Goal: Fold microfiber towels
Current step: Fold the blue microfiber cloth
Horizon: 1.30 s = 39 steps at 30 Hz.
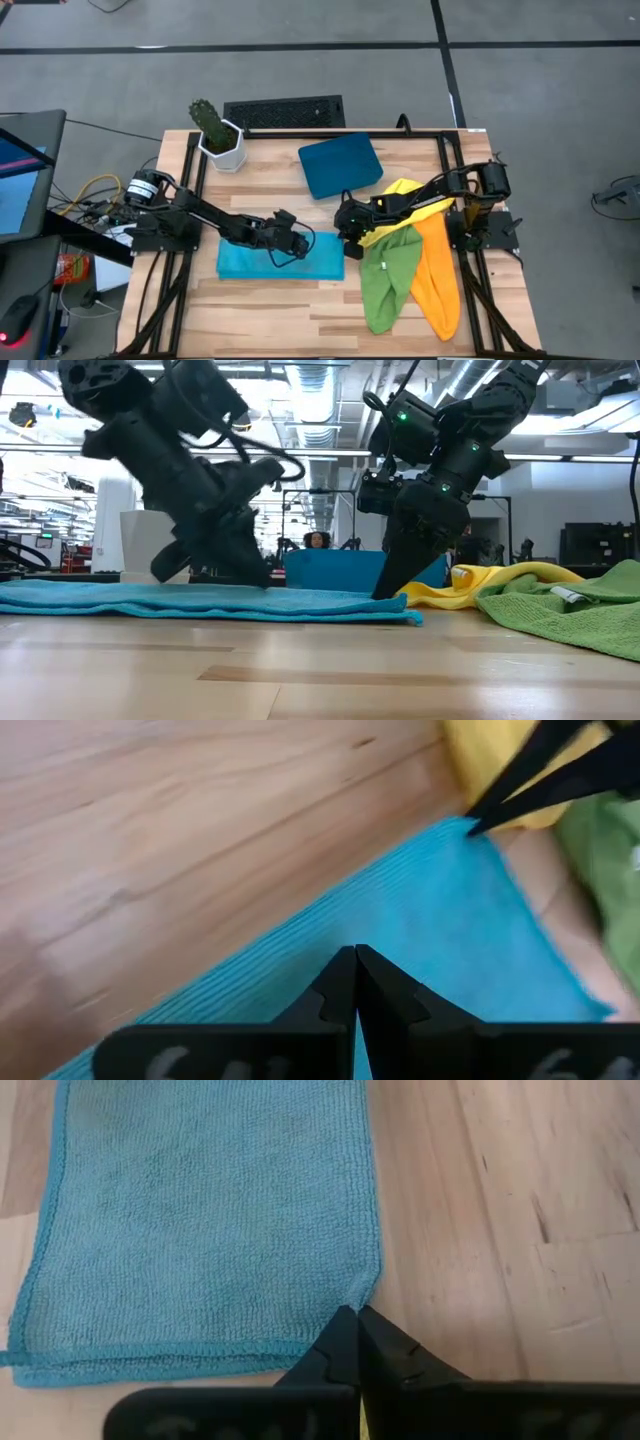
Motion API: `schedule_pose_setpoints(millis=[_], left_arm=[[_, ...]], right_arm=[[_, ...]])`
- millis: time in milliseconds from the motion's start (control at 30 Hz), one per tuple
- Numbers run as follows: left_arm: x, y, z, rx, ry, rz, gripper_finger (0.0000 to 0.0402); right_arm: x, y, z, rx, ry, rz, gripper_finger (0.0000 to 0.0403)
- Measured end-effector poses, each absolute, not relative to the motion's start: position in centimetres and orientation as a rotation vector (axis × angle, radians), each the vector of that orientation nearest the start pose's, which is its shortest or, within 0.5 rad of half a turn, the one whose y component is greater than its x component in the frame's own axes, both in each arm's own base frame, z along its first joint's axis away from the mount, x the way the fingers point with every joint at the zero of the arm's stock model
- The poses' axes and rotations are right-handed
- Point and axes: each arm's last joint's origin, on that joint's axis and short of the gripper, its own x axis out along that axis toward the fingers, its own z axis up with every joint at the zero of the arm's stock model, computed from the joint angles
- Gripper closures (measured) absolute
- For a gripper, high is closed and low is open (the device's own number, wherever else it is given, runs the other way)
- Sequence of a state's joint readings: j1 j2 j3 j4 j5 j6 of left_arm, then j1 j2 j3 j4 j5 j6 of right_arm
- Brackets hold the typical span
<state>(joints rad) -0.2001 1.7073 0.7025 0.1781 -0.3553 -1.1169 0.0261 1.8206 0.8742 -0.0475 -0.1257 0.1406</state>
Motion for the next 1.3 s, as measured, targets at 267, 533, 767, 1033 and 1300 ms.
schedule_pose_setpoints(millis=[267, 533, 767, 1033, 1300], left_arm=[[30.5, -5.0, 13.4, -0.741, 0.733, 0.657, 0.0402], [30.0, -4.8, 12.9, -0.683, 0.773, 0.703, 0.0402], [30.1, -4.6, 12.7, -0.667, 0.746, 0.736, 0.0402], [30.1, -4.4, 12.7, -0.672, 0.741, 0.742, 0.0402], [30.3, -4.2, 12.8, -0.684, 0.714, 0.745, 0.0402]], right_arm=[[33.0, 1.2, 11.5, 0.179, 1.002, 0.068, 0.0385], [33.0, 1.2, 11.5, 0.179, 1.002, 0.068, 0.0381], [33.0, 1.2, 11.5, 0.18, 1.003, 0.071, 0.0385], [33.3, 1.4, 13.0, 0.169, 1.002, 0.108, 0.0393], [34.9, 1.6, 15.2, 0.133, 0.933, 0.14, 0.0389]])
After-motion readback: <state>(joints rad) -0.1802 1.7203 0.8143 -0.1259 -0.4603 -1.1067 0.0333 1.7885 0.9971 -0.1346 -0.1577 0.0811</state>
